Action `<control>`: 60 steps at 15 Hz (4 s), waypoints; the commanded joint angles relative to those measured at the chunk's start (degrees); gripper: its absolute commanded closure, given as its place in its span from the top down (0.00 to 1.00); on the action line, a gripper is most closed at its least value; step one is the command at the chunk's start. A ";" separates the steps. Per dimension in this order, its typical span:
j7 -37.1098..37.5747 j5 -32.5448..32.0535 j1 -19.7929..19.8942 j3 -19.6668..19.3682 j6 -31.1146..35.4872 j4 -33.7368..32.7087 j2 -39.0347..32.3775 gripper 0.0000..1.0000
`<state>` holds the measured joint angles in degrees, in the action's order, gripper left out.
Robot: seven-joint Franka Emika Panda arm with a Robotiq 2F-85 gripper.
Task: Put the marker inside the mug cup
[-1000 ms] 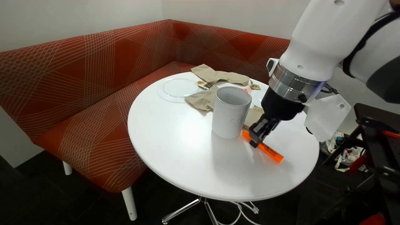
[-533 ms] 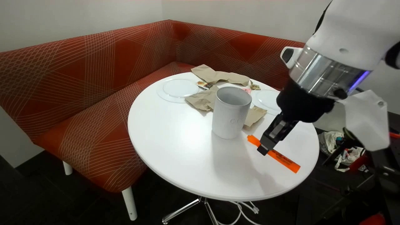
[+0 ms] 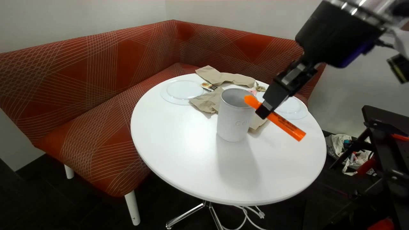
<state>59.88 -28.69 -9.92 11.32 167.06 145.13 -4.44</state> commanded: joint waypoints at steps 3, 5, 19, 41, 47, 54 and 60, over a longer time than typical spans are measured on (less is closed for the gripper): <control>6.52 -11.37 0.16 -1.28 -4.63 -3.62 7.13 0.05; 13.73 -20.80 1.02 -1.11 -6.74 -6.12 8.08 0.05; 63.61 -64.56 -3.64 3.63 -37.02 -9.95 1.13 0.05; 86.97 -83.52 -4.12 3.88 -45.77 -4.42 -6.15 0.05; 89.01 -84.52 -3.95 3.98 -47.12 -3.57 -7.99 0.05; 89.33 -85.53 -4.40 5.10 -47.50 -3.54 -7.28 0.05; 89.29 -85.23 -5.05 6.90 -49.17 -3.11 -7.46 0.05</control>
<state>149.16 -114.28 -14.36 17.57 120.15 140.99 -12.87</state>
